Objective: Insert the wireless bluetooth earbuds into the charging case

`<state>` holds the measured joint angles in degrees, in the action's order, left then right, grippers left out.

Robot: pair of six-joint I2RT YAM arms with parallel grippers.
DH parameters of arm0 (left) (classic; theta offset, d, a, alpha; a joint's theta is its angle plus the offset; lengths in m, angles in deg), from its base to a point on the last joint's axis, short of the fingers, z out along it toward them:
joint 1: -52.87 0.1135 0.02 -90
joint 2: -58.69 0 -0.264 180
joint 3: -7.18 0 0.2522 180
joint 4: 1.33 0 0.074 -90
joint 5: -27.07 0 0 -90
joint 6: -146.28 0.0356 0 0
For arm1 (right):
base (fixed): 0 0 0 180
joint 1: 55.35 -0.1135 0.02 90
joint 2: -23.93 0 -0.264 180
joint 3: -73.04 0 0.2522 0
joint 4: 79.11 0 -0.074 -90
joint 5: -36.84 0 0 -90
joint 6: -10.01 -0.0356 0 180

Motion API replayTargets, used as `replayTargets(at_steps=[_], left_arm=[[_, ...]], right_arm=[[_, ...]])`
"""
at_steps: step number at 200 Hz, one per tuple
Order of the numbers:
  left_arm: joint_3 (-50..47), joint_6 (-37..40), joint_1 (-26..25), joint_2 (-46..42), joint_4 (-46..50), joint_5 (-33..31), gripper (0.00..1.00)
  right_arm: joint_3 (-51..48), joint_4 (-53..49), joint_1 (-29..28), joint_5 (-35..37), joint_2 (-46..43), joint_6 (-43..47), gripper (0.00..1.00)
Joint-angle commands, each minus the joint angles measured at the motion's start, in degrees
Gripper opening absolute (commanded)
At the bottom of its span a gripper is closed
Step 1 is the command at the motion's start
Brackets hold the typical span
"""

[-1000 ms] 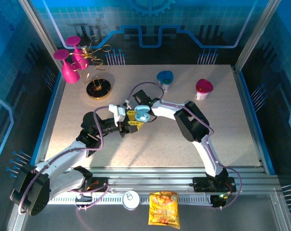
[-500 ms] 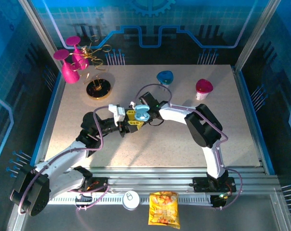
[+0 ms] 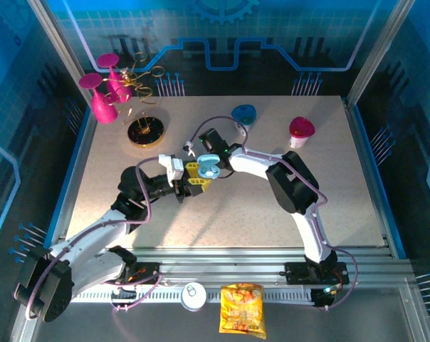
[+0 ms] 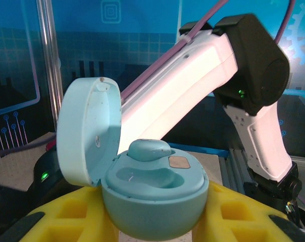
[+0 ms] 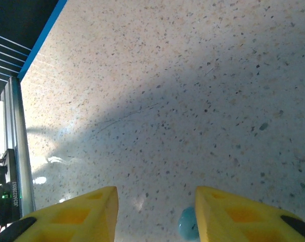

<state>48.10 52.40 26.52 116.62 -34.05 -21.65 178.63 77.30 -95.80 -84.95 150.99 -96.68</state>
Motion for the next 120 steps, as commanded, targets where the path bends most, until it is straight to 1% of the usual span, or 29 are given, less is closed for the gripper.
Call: replayTargets(at_steps=[1, 17, 21, 32, 51, 72, 93, 97, 120], left_arm=[[-0.09, 1.67, 0.42, -0.89, 0.17, -0.71, 0.35], [-0.01, 1.6, 0.42, -0.64, -0.06, -0.59, 0.35], [0.04, 1.6, 0.48, -0.63, -0.12, -0.64, 0.35], [0.02, 1.65, 0.42, -0.63, -0.2, -0.58, 0.35], [-0.15, 1.7, 0.43, -0.89, -0.19, -0.65, 0.35], [-0.42, 2.05, 0.51, -1.54, 0.42, -0.91, 0.35], [-0.6, 2.18, 0.51, -1.77, 0.59, -1.07, 0.35], [-0.61, 2.13, 0.56, -1.77, 0.58, -1.05, 0.35], [-0.52, 2.05, 0.59, -1.51, 0.29, -1.0, 0.35]], right_arm=[[4.53, -3.59, 0.01, -3.37, 4.35, 0.59, 0.45], [6.99, -5.17, -0.24, -4.66, 5.91, 1.02, 0.45], [7.54, -5.66, -0.25, -5.21, 7.7, 1.12, 0.45], [8.58, -6.33, -0.44, -6.56, 9.1, 1.31, 0.45], [8.56, -7.38, -0.62, -7.37, 9.78, 2.12, 0.45], [5.79, -7.5, -0.6, -7.65, 7.99, 3.26, 0.43], [2.55, -7.8, -0.6, -7.86, 6.51, 4.66, 0.37], [1.96, -7.94, -0.58, -7.93, 4.65, 4.88, 0.35], [-1.83, -7.85, -0.6, -8.29, 1.58, 5.66, 0.31]])
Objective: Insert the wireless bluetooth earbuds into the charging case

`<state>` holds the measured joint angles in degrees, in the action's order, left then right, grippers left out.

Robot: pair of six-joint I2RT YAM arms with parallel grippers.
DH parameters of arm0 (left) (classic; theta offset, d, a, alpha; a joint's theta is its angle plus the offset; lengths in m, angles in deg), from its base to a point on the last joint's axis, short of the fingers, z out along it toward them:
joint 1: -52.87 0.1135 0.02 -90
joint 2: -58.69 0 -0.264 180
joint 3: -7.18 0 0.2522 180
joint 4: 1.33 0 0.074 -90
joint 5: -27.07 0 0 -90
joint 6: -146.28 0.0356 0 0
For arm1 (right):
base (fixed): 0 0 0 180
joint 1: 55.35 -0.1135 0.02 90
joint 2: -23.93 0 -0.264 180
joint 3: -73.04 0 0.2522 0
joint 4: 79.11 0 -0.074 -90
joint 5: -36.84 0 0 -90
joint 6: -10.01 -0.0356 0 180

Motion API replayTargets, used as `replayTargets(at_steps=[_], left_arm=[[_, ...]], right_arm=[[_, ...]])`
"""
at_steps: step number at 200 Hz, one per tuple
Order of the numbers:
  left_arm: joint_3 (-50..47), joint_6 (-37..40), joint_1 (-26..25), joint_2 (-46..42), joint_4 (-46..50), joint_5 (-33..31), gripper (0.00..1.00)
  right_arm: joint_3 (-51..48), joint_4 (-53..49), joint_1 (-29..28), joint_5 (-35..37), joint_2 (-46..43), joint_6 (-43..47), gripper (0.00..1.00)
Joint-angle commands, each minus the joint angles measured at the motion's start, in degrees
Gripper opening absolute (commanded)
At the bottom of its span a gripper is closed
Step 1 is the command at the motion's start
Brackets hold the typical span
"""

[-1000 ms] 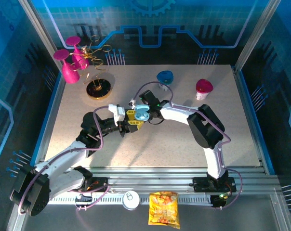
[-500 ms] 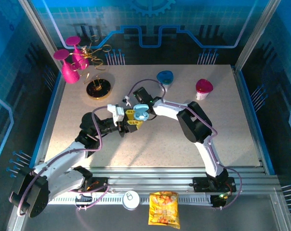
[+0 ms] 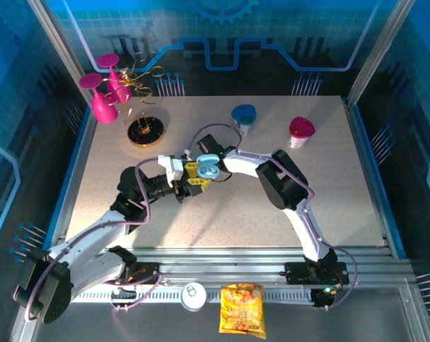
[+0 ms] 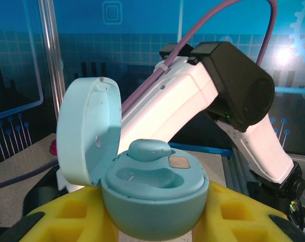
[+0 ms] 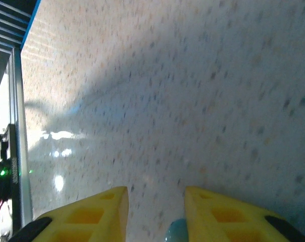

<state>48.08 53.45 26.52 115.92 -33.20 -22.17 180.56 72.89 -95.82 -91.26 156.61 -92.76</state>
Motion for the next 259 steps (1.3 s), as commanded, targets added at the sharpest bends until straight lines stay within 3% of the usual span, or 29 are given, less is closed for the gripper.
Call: replayTargets(at_steps=[1, 65, 122, 178, 210, 259], left_arm=[[-0.5, 0.99, 0.59, -0.81, -0.54, -0.49, 0.35], [-0.37, 0.64, 0.6, -0.65, -0.57, -0.41, 0.35], [-0.05, -0.21, 0.66, -0.87, -1.11, -1.55, 0.35], [-2.24, 0.87, 1.71, -7.47, 1.8, -14.76, 0.33], [0.09, 2.04, 2.94, -8.67, 7.05, -14.82, 0.33], [1.23, 1.27, 3.59, -8.23, 6.6, -15.35, 0.34]], right_arm=[[-3.98, -3.43, -0.58, -2.02, -4.2, 1.72, 0.31], [-16.17, 1.04, -1.32, -1.17, -15.19, 0.47, 0.29], [-15.9, -0.37, -2.84, 12.55, -18.03, 1.0, 0.37], [-14.04, -7.34, -8.21, 32.59, -18.55, -5.73, 0.36], [-13.89, -9.51, -11.25, 40.05, -19.46, -6.74, 0.37], [-10.59, -13.96, -15.62, 48.82, -17.62, -7.35, 0.38]])
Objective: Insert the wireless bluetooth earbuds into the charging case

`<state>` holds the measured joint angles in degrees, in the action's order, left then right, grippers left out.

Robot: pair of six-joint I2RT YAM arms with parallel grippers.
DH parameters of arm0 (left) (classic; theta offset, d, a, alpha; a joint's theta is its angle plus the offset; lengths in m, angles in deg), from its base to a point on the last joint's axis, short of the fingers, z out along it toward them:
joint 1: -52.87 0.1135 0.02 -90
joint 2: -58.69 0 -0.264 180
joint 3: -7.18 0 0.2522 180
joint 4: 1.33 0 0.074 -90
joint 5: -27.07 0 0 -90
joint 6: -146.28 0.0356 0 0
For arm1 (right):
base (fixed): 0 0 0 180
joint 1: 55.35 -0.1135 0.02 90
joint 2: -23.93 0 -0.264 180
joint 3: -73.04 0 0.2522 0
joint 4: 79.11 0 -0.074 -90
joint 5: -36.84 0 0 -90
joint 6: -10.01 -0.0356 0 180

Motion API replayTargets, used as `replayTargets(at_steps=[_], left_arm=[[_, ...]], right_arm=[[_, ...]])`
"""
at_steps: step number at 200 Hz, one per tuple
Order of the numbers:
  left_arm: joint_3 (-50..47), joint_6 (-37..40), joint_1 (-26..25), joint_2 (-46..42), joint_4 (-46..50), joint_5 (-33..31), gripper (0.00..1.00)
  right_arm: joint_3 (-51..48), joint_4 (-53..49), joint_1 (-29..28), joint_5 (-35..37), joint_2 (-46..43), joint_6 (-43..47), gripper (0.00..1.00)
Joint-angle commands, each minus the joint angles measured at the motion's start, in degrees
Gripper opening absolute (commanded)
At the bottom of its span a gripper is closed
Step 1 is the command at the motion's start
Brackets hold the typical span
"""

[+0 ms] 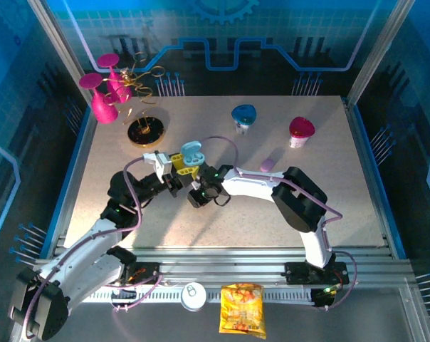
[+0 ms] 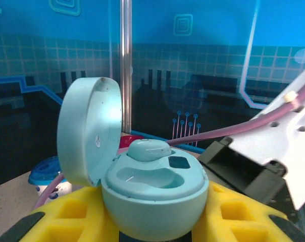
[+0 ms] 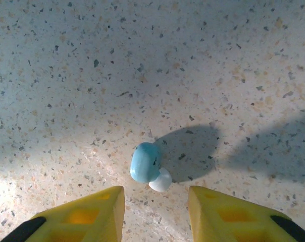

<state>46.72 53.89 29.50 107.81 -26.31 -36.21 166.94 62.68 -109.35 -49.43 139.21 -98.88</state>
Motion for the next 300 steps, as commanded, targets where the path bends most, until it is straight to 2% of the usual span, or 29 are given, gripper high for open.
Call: replayTargets(at_steps=[1, 27, 76, 261, 300], left_arm=[[2.6, 0.82, 0.66, -0.1, -0.28, -1.32, 0.34], [2.74, 0.64, 0.7, -0.14, -0.57, -1.8, 0.34], [2.78, 0.64, 1.54, -1.81, 1.51, -5.86, 0.33], [2.52, 1.22, 1.77, -1.85, 1.34, -5.89, 0.33], [2.61, 1.09, 1.87, -1.45, 0.82, -5.98, 0.33]], right_arm=[[3.11, -3.81, -2.17, 7.12, -0.14, -1.27, 0.37], [5.34, -5.82, -3.43, 9.84, 1.21, -1.42, 0.37], [8.94, -7.71, -4.77, 9.63, 4.05, -1.06, 0.35], [17.48, -13.35, -5.3, 10.87, 12.58, 1.16, 0.24], [17.31, -13.89, -5.33, 10.96, 12.12, 1.41, 0.15]])
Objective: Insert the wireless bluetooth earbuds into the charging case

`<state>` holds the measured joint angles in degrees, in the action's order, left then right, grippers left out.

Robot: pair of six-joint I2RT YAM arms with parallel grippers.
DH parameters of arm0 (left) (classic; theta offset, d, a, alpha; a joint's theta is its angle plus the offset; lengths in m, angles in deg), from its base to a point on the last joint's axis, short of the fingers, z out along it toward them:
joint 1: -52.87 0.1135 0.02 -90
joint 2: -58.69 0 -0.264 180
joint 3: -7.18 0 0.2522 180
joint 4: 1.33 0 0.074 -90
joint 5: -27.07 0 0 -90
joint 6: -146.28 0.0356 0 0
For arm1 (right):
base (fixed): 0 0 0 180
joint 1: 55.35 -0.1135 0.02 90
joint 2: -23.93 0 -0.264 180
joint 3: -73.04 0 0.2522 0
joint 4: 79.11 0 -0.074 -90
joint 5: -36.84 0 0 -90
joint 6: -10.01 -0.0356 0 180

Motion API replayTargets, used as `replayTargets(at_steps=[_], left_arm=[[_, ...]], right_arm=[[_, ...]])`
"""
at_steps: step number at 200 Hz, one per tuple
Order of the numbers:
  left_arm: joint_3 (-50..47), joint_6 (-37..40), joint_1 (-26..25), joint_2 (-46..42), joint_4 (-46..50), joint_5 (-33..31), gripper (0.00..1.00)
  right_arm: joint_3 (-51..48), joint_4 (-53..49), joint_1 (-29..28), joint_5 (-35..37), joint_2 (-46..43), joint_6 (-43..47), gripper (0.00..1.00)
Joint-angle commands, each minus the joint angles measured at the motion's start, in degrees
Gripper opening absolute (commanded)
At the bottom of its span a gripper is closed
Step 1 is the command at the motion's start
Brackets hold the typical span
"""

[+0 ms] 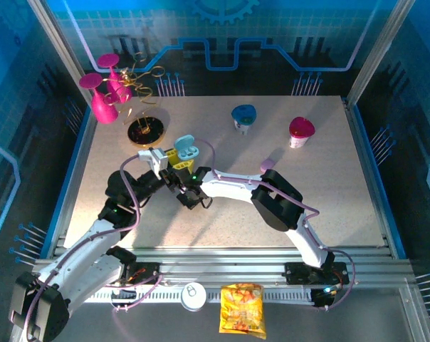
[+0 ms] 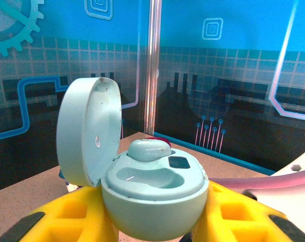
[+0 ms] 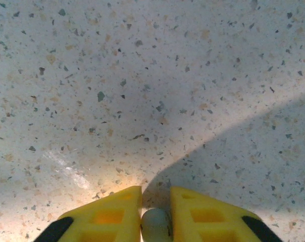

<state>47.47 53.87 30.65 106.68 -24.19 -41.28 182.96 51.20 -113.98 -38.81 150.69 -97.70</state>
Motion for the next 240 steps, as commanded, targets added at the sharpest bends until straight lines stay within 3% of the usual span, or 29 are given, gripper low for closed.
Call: replayTargets(at_steps=[1, 47, 116, 151, 203, 240], left_arm=[[1.87, 1.06, 0.7, -0.33, -1.28, -0.91, 0.33], [1.18, 0.58, 0.68, -0.04, -2.81, -1.85, 0.33], [-0.33, -2.62, 1.04, 1.45, -10.91, -1.09, 0.33], [-0.57, -3.16, 1.04, 2.46, -13.63, 0.77, 0.34], [-1.92, -3.65, 1.04, 6.44, -18.67, 3.07, 0.34], [-2.71, -4.81, 1.04, 10.73, -24.46, 3.51, 0.34]], right_arm=[[1.26, -2.41, -0.69, 0.33, 0.62, 0.23, 0.15], [-3.84, 2.31, 0.48, -2.61, -4.4, -1.37, 0.11], [-29.19, 25.14, 8.26, -16.74, -23.39, -9.49, 0.1], [-38.38, 29.69, 13.91, -17.92, -32.86, -11.87, 0.1], [-41.96, 30.57, 20.62, -21.74, -49.36, -11.15, 0.1], [-40.67, 34.75, 21.02, -25.65, -58.9, -10.56, 0.09]])
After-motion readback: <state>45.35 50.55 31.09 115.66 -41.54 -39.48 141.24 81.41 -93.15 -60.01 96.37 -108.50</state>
